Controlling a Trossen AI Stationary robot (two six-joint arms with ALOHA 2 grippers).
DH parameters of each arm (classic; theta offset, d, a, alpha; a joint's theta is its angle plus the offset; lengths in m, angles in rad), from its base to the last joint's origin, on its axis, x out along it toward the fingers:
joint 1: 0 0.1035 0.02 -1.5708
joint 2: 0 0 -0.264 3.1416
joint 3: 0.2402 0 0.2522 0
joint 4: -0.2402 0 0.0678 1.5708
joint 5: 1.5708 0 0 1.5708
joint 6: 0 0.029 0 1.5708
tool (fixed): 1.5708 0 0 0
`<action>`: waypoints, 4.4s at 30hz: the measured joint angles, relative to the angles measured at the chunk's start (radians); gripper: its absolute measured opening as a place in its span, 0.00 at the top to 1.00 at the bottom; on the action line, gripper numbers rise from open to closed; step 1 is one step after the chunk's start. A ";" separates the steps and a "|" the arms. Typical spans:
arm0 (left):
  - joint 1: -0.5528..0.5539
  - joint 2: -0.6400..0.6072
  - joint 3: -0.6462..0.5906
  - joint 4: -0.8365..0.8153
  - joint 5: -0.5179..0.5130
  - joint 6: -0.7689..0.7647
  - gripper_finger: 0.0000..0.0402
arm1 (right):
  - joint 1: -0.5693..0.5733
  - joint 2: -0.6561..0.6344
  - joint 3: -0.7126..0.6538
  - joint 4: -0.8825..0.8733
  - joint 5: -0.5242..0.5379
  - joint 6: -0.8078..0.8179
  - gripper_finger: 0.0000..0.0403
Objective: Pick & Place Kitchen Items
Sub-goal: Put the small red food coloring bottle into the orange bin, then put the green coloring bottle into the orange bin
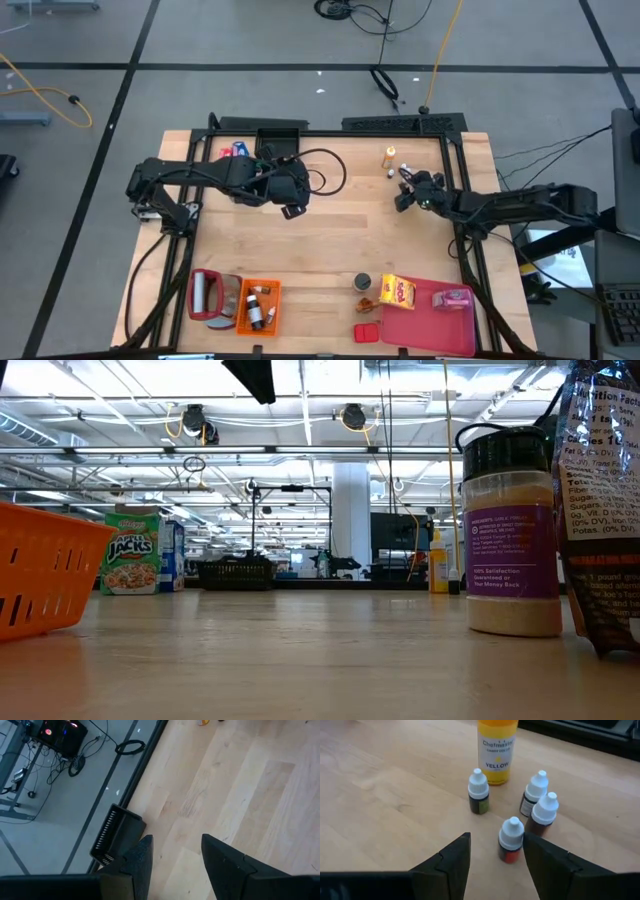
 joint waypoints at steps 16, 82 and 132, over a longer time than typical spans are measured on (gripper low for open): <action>0.000 0.000 0.000 0.023 0.004 0.008 0.58 | -0.043 0.088 0.000 0.062 -0.043 -0.014 0.99; 0.000 0.000 0.000 0.025 0.007 0.026 0.58 | -0.168 0.483 0.137 0.493 -0.195 -0.176 0.65; 0.009 0.001 -0.363 0.932 0.381 0.273 0.58 | 0.435 -0.116 0.135 0.517 -0.298 -0.214 0.87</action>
